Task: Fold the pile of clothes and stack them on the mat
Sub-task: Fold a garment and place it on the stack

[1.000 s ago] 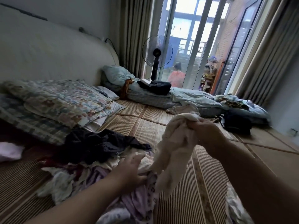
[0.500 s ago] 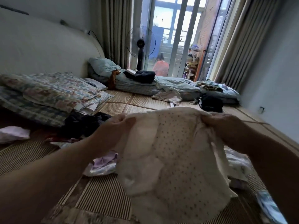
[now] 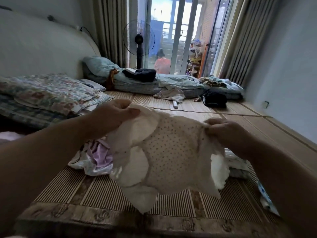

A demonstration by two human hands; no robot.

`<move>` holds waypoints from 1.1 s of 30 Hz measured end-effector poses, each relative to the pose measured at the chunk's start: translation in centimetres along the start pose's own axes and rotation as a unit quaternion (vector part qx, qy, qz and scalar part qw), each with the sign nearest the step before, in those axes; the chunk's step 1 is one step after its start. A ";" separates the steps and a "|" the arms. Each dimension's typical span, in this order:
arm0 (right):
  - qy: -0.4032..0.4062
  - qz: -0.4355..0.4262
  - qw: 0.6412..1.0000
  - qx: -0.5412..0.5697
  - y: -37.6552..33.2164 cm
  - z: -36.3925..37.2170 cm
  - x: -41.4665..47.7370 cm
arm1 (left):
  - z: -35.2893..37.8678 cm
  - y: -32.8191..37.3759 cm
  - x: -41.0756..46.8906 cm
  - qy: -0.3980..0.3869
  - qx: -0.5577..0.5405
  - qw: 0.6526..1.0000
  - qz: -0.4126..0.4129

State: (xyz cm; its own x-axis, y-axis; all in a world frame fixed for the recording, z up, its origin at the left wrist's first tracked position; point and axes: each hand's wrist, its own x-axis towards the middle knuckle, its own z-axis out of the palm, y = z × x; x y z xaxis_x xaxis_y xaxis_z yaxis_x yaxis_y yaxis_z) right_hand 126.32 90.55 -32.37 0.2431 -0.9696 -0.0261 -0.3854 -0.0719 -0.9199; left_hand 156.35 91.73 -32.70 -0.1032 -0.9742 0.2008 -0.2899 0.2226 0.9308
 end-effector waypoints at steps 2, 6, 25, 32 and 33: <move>-0.076 0.004 0.996 -0.049 -0.7 1.5 0.0 | 1.1 1.1 0.5 -0.021 0.057 0.998 0.015; -0.128 -0.092 0.987 -0.025 -2.4 7.5 0.7 | 4.9 3.3 1.8 -0.057 0.314 0.943 0.092; 0.115 -0.001 0.928 0.354 -3.8 3.8 -0.9 | 5.8 -11.7 -2.7 0.041 -0.104 0.990 -0.083; 0.034 -0.004 0.938 0.346 -3.2 2.1 -2.5 | 10.8 -11.2 -1.7 -0.154 0.045 0.982 -0.103; 0.029 -0.005 0.938 0.345 -3.4 1.9 -2.8 | 11.9 -11.1 -1.5 -0.152 0.062 0.982 -0.093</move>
State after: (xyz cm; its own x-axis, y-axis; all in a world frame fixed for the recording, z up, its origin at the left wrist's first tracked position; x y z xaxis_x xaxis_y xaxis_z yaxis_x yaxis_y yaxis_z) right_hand 128.62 93.94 -29.88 0.1866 -0.9823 -0.0139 0.2883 0.0682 -0.9551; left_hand 148.36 91.20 -46.99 -0.3107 -0.9466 -0.0860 -0.4426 0.0640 0.8944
